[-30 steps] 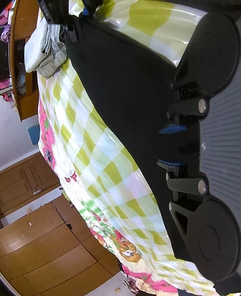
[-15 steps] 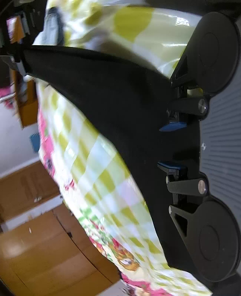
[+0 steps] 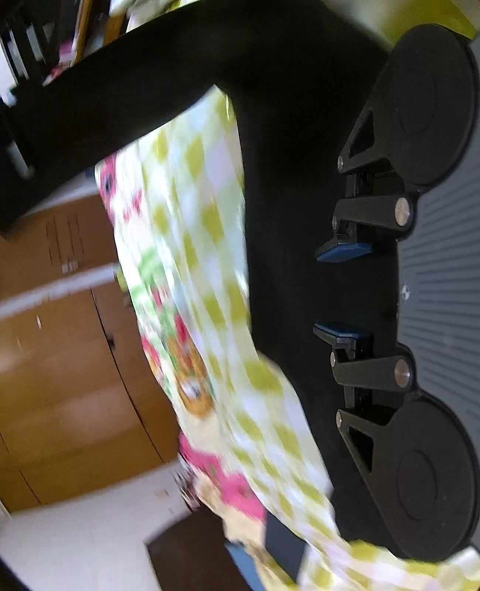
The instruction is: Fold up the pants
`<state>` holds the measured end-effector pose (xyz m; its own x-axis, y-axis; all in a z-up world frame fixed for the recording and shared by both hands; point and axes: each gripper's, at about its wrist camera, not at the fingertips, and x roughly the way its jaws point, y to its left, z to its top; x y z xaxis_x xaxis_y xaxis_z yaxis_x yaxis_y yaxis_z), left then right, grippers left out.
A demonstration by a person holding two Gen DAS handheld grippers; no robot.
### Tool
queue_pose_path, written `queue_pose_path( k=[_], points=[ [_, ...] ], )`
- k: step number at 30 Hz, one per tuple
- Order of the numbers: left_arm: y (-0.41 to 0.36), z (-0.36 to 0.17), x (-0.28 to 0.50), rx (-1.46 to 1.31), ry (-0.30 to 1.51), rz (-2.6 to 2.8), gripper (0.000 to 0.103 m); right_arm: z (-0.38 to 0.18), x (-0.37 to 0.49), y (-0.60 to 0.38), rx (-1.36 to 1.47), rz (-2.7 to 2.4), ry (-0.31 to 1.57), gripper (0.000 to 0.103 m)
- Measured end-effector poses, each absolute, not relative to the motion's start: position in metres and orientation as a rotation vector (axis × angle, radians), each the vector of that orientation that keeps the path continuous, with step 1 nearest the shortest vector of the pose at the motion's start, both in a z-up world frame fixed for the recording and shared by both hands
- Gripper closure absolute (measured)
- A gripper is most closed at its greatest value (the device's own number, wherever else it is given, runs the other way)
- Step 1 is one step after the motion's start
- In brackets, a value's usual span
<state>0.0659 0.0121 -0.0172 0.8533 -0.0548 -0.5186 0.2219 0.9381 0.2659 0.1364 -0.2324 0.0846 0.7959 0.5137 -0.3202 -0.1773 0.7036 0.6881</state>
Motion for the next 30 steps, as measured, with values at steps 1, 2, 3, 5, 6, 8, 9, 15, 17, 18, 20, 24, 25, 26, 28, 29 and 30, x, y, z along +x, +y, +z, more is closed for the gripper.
queue_pose_path(
  k=[1, 2, 3, 5, 6, 8, 9, 15, 17, 18, 20, 24, 25, 26, 28, 29, 30],
  points=[
    [0.027, -0.018, 0.065, 0.316, 0.533, -0.118, 0.053, 0.083, 0.146, -0.208, 0.664, 0.446, 0.554, 0.095],
    [0.04, -0.02, 0.063, 0.309, 0.538, -0.092, 0.053, 0.082, 0.153, -0.186, 0.637, 0.478, 0.576, 0.095],
    [0.055, -0.023, 0.062, 0.303, 0.551, -0.07, 0.053, 0.079, 0.161, -0.161, 0.604, 0.513, 0.602, 0.095],
    [0.08, -0.029, 0.06, 0.279, 0.575, -0.031, 0.053, 0.072, 0.171, -0.117, 0.549, 0.566, 0.651, 0.095],
    [0.092, -0.03, 0.059, 0.248, 0.587, -0.018, 0.053, 0.066, 0.177, -0.098, 0.535, 0.591, 0.678, 0.094],
    [0.112, -0.029, 0.055, 0.204, 0.581, 0.005, 0.053, 0.053, 0.185, -0.061, 0.508, 0.632, 0.732, 0.094],
    [0.12, -0.03, 0.054, 0.207, 0.577, 0.021, 0.053, 0.05, 0.187, -0.045, 0.486, 0.643, 0.745, 0.094],
    [0.158, -0.045, 0.045, 0.174, 0.62, 0.048, 0.05, 0.037, 0.193, 0.031, 0.339, 0.726, 0.786, 0.094],
    [0.164, -0.048, 0.043, 0.155, 0.619, 0.047, 0.047, 0.037, 0.193, 0.05, 0.304, 0.747, 0.78, 0.095],
    [0.167, -0.047, 0.041, 0.145, 0.618, 0.044, 0.046, 0.035, 0.193, 0.058, 0.296, 0.752, 0.781, 0.095],
    [0.169, -0.047, 0.038, 0.133, 0.617, 0.036, 0.046, 0.034, 0.194, 0.073, 0.276, 0.757, 0.784, 0.094],
    [0.176, -0.048, 0.034, 0.105, 0.613, 0.038, 0.046, 0.025, 0.187, 0.101, 0.157, 0.758, 0.761, 0.094],
    [0.178, -0.049, 0.033, 0.093, 0.612, 0.037, 0.046, 0.021, 0.184, 0.109, 0.119, 0.76, 0.756, 0.094],
    [0.18, -0.049, 0.03, 0.084, 0.611, 0.038, 0.046, 0.018, 0.181, 0.113, 0.093, 0.762, 0.754, 0.094],
    [0.184, -0.049, 0.025, 0.066, 0.608, 0.041, 0.046, 0.016, 0.179, 0.115, 0.116, 0.763, 0.752, 0.094],
    [0.185, -0.049, 0.025, 0.057, 0.609, 0.041, 0.046, 0.017, 0.181, 0.111, 0.156, 0.759, 0.747, 0.094],
    [0.187, -0.049, 0.025, 0.047, 0.61, 0.039, 0.046, 0.021, 0.183, 0.105, 0.199, 0.749, 0.742, 0.094]
  ],
)
